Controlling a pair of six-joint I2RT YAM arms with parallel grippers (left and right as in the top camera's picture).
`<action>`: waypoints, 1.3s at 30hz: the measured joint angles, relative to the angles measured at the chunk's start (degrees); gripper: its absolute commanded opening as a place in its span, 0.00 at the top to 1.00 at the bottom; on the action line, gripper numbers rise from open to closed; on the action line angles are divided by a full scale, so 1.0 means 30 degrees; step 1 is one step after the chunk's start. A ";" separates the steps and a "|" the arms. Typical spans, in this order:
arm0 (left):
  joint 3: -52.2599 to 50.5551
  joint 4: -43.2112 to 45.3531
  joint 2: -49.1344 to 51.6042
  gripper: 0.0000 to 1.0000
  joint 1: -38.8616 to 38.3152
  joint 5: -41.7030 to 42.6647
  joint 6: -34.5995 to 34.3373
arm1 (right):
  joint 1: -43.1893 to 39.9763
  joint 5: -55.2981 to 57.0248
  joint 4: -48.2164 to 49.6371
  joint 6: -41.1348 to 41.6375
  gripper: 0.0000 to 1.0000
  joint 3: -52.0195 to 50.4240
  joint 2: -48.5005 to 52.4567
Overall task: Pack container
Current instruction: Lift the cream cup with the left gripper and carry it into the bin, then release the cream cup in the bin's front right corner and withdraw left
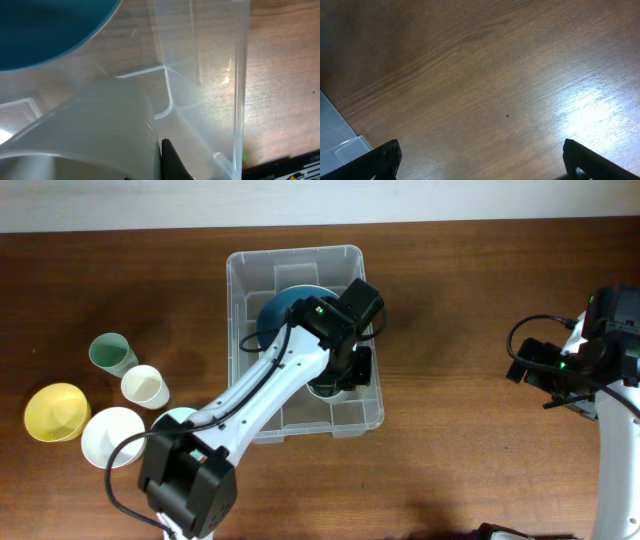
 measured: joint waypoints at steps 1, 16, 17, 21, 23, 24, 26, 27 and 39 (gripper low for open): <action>0.0000 0.0044 0.0197 0.99 0.0000 0.0066 -0.0189 | 0.0000 0.0000 0.0000 0.0000 0.01 0.0000 0.0000; 0.0000 0.0386 0.2280 0.90 -0.1035 0.0131 -0.0743 | 0.0000 -0.0051 0.0000 0.0000 0.01 0.0000 0.0000; 0.0000 0.0379 0.2280 0.74 -0.1027 0.0131 -0.0765 | 0.0000 -0.0051 0.0000 -0.0015 0.01 0.0000 0.0000; 0.0000 0.0291 0.2280 0.54 -0.1027 0.0131 -0.0801 | 0.0000 -0.0051 0.0000 -0.0015 0.01 0.0000 0.0000; 0.0000 0.0270 0.2280 0.53 -0.1027 0.0138 -0.0896 | 0.0000 -0.0051 0.0007 -0.0007 0.01 0.0000 0.0000; 0.0000 0.0262 0.2280 0.53 -0.1027 0.0131 -0.0896 | 0.0000 -0.0051 0.0000 0.0007 0.01 0.0000 0.0000; 0.0000 0.0255 0.2280 0.53 -0.1027 0.0131 -0.0896 | 0.0000 -0.0051 0.0000 0.0000 0.01 0.0000 0.0000; 0.0000 0.0255 0.2280 0.53 -0.1027 0.0131 -0.0896 | 0.0000 -0.0058 0.0000 0.0000 0.01 0.0000 0.0000; 0.2659 -0.1311 0.2280 0.53 -0.0998 -0.0976 0.0408 | 0.0000 -0.0051 0.0000 0.0000 0.01 0.0000 0.0000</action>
